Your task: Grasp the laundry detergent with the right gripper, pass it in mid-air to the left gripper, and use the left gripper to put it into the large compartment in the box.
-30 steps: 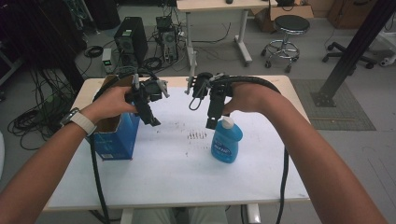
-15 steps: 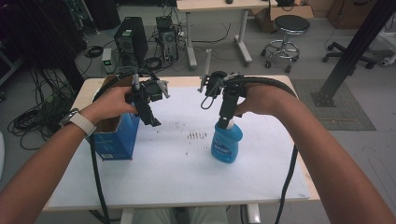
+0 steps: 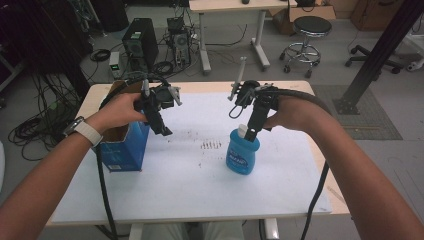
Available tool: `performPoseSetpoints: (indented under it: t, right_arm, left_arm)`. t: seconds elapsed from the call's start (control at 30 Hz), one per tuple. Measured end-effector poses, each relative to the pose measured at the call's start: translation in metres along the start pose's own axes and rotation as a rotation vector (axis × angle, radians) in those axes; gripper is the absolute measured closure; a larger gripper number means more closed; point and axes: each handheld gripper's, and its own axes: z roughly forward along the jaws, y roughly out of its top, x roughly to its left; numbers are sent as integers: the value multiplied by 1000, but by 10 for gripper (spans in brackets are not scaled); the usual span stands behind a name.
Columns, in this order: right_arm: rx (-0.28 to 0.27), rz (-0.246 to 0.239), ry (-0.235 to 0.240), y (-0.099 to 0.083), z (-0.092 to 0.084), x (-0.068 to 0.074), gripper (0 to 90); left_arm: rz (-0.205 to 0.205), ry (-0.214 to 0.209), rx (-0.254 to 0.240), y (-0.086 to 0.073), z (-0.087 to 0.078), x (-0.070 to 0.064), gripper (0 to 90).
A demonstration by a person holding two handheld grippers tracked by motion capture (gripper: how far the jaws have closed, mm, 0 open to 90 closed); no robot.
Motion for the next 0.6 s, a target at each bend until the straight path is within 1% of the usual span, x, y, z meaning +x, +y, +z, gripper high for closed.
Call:
performPoseSetpoints:
  t: [0.07,0.13,0.2,0.23,0.37,0.6]
  right_arm:
    - [3,9,2,-1,1,0,63]
    - [3,32,0,-6,4,-1,63]
    - [4,37,0,-7,5,-1,63]
    - [0,53,0,-11,7,-2,63]
    - [-14,80,12,-16,9,-3,63]
    - [-35,104,28,-25,16,-4,62]
  left_arm:
    - [0,1,-1,0,0,0,57]
    - [3,1,0,1,0,-1,57]
    - [8,2,4,2,0,-1,57]
    - [11,1,1,3,0,-1,57]
    - [6,0,-3,3,0,-2,57]
    - [3,1,-3,2,0,-1,57]
